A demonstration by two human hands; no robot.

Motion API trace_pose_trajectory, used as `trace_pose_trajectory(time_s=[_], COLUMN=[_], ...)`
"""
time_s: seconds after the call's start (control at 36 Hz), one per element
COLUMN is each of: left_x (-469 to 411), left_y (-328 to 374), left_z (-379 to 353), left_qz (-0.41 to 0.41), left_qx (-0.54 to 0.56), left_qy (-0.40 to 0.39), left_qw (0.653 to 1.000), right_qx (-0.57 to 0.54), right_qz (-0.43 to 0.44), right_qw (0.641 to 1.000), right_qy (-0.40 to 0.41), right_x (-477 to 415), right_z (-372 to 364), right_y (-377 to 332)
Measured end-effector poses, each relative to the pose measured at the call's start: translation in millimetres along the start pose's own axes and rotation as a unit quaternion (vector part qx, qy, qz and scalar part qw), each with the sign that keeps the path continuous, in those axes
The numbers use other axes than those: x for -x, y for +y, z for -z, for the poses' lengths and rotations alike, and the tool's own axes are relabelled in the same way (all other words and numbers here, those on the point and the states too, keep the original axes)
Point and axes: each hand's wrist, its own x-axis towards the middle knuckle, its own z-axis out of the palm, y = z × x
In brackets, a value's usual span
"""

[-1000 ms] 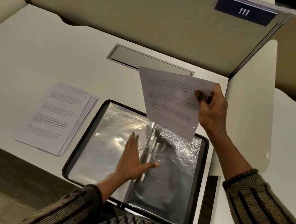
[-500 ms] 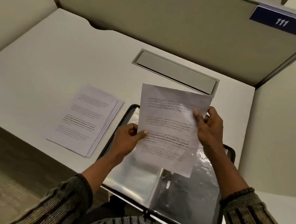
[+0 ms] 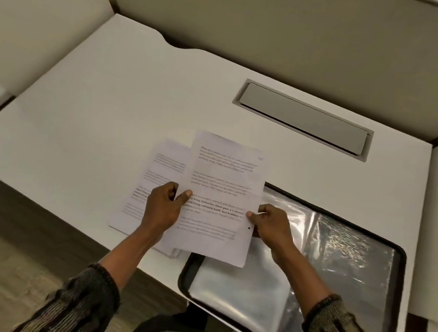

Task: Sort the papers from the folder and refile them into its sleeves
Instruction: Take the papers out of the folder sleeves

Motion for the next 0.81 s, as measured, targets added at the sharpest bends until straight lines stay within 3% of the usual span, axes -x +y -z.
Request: trace_pose_trajectory(time_s=[0.31, 0.44, 0.81], left_x=[-67.6, -86.8, -106.1], left_y=[-20.6, -24.7, -43.6], left_z=[89.4, 105.4, 111.5], left_qz=[-0.02, -0.006, -0.001], left_qx=[-0.211, -0.322, -0.43], left_qy=[0.086, 0.092, 0.051], left_qw=[0.973, 0.942, 0.901], right_qx=[0.098, 0.121, 0.327], right_qz=[-0.003, -0.006, 0.01], right_qw=[0.995, 0.993, 0.945], right_qy=[-0.002, -0.014, -0.015], right_x=[-33.6, -46.2, -50.9], right_z=[-122.0, -153.6, -183.0], right_y=[-5.9, -6.1, 4.2])
